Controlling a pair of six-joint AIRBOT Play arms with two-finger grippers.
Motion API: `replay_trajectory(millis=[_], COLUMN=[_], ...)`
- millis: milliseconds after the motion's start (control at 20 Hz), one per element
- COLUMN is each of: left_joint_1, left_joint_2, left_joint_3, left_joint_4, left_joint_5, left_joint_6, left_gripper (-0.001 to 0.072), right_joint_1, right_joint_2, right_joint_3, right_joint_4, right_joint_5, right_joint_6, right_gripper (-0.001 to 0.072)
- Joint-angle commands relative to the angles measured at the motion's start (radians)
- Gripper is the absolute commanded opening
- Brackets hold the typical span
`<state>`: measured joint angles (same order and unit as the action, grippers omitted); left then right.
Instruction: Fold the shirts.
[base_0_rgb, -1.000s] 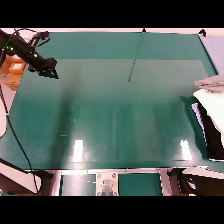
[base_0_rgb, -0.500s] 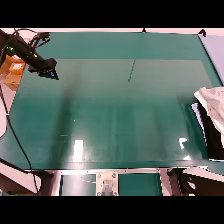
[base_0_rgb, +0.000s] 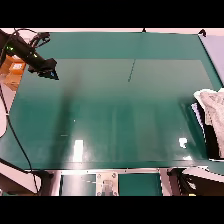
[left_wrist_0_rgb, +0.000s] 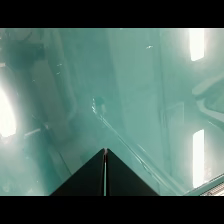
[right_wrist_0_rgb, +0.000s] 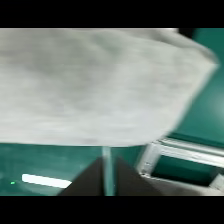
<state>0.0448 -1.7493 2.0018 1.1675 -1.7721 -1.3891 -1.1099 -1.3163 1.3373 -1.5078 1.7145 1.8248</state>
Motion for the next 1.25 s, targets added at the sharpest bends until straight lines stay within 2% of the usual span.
replay_trajectory(millis=[0,150,250,400,550,650,750,1200], left_joint_1=[-0.003,-0.043,-0.101,-0.177,-0.200,-0.200,-0.200,-0.200], left_joint_2=[0.001,0.024,0.110,0.308,0.528,0.638,0.681,0.688], left_joint_3=[0.000,-0.044,-0.198,-0.526,-0.846,-0.977,-1.009,-1.009], left_joint_4=[0.000,0.001,0.002,0.003,-0.006,0.013,0.026,0.023], left_joint_5=[-0.017,-0.002,0.051,0.179,0.301,0.356,0.369,0.375], left_joint_6=[-0.027,-0.060,-0.060,-0.051,-0.087,-0.095,-0.095,-0.096], left_gripper=[0.0021,0.0022,0.0022,0.0022,0.0022,0.0022,0.0023,0.0023], right_joint_1=[0.127,0.344,0.498,0.671,0.816,0.892,0.953,1.019], right_joint_2=[0.002,0.042,0.091,0.209,0.378,0.457,0.494,0.497], right_joint_3=[0.121,0.136,0.067,-0.143,-0.438,-0.579,-0.647,-0.664], right_joint_4=[0.262,0.352,0.287,0.224,0.225,0.261,0.303,0.319], right_joint_5=[-0.088,-0.216,-0.254,-0.309,-0.420,-0.502,-0.573,-0.575], right_joint_6=[-0.079,-0.138,-0.163,-0.188,-0.187,-0.187,-0.187,-0.187], right_gripper=[0.0012,0.0011,0.0010,0.0010,0.0010,0.0010,0.0010,0.0011])
